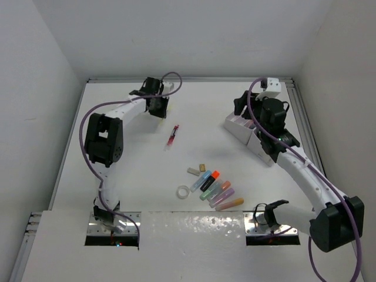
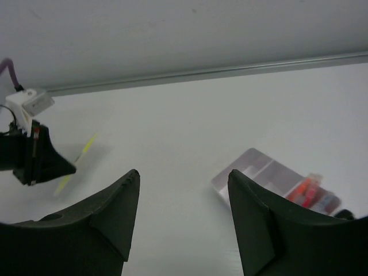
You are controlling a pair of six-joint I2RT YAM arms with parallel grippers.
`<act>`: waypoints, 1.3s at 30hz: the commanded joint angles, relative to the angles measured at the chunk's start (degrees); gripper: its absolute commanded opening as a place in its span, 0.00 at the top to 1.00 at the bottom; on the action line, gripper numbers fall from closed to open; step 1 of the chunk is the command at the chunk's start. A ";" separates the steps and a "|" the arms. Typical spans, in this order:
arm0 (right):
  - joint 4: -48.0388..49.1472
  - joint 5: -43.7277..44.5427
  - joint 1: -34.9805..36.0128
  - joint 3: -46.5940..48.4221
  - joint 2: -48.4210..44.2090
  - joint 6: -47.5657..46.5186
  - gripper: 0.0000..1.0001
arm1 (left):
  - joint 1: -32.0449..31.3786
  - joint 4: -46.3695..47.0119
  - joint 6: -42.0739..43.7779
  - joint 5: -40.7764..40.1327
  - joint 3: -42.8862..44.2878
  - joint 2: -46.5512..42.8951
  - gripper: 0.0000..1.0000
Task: Sort the stationery into containers
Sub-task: Pick up the pen from the center of the board, then place the pen in the storage box.
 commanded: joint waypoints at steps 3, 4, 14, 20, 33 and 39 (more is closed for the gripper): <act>4.52 -5.70 4.07 4.70 5.24 13.31 0.37 | -2.74 2.54 1.87 13.59 8.34 -12.81 1.00; 5.84 -6.31 4.78 5.23 6.21 14.20 0.36 | -3.28 1.84 1.70 15.35 9.39 -13.09 1.00; 14.29 -10.36 10.05 13.14 17.64 18.96 0.24 | -9.35 -2.47 0.11 27.50 9.57 -14.49 1.00; 17.27 -6.94 10.85 10.60 19.23 21.59 0.26 | -10.67 -4.31 0.90 28.20 12.29 -14.23 1.00; 18.95 -4.56 10.94 10.07 23.53 24.32 0.65 | -12.51 -3.88 0.73 29.25 13.26 -13.79 1.00; 19.21 -2.19 10.59 9.28 21.70 19.94 1.00 | -12.52 -3.53 -0.24 27.42 12.74 -13.79 0.59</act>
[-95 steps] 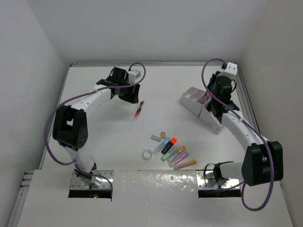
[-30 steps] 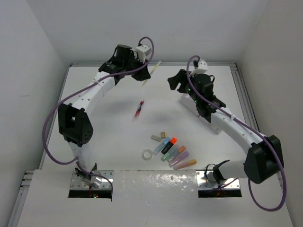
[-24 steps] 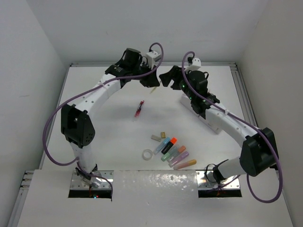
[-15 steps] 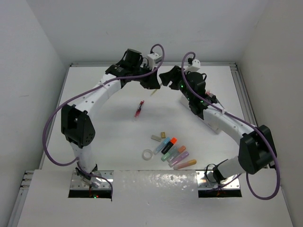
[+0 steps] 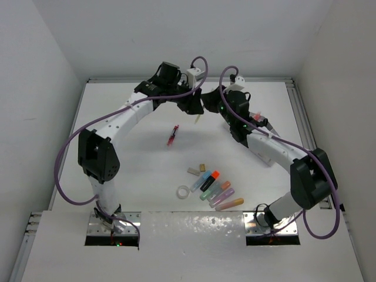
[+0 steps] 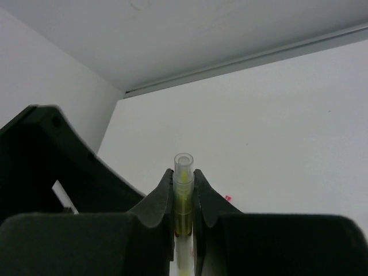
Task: Sort the stationery into containers
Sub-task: Place the pen in the storage box.
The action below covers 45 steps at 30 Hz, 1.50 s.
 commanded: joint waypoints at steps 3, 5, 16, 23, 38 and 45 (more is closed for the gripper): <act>-0.47 6.11 -2.80 -0.78 -4.43 -8.79 1.00 | 0.49 0.88 -0.32 -2.59 1.00 -0.92 0.00; -1.79 8.83 -5.78 -2.53 -7.34 -15.17 1.00 | 3.03 1.84 -1.89 -3.21 -0.67 -1.53 0.00; -2.15 21.50 -14.84 -7.46 -9.46 -34.73 1.00 | 8.84 3.78 1.79 -18.41 -13.68 -1.98 0.00; 1.54 22.28 -15.72 -9.74 -5.42 -35.17 1.00 | 10.34 4.83 3.10 -19.90 -18.42 -1.54 0.00; -0.82 22.29 -15.99 -11.86 -5.93 -31.92 0.47 | 10.43 4.92 4.60 -19.99 -21.33 6.19 0.47; -1.53 20.01 -14.85 -10.89 -11.99 -32.62 0.38 | 10.25 4.57 4.78 -22.63 -19.66 10.32 0.55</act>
